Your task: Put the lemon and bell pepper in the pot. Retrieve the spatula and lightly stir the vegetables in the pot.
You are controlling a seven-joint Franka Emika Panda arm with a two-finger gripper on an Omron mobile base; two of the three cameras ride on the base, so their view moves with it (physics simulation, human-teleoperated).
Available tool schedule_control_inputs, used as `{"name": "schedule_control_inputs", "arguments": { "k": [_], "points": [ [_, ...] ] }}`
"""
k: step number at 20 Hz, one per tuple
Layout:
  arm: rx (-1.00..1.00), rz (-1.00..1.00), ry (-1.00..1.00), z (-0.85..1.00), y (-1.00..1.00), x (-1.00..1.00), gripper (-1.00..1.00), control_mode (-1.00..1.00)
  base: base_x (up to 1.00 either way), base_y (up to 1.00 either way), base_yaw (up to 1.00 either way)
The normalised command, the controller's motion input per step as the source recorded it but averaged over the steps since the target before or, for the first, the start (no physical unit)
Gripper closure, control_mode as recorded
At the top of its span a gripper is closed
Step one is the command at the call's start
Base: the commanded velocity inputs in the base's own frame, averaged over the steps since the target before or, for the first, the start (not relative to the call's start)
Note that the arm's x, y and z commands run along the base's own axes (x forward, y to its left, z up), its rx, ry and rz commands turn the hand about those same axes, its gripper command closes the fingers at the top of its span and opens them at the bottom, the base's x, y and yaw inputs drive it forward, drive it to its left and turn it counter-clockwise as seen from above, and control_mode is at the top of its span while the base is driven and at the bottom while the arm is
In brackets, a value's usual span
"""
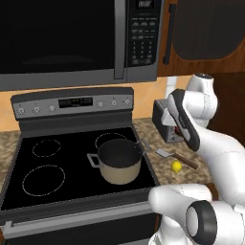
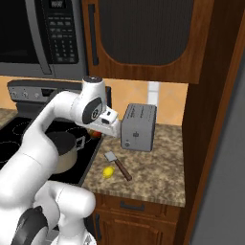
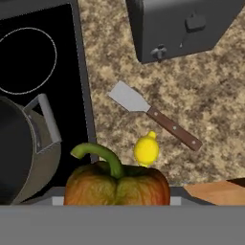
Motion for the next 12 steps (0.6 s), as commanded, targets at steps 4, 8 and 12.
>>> {"name": "schedule_control_inputs", "arguments": {
  "k": [4,8,12],
  "points": [
    [0.00,0.13,0.09,0.00,1.00,-0.32,1.00,-1.00,0.00,0.00,0.00],
    [-0.04,0.13,0.02,-0.11,1.00,-0.07,1.00,-1.00,0.00,0.00,0.00],
    [-0.06,0.11,0.02,-0.12,1.00,0.00,1.00,-1.00,0.00,0.00,0.00]
  ]
}}
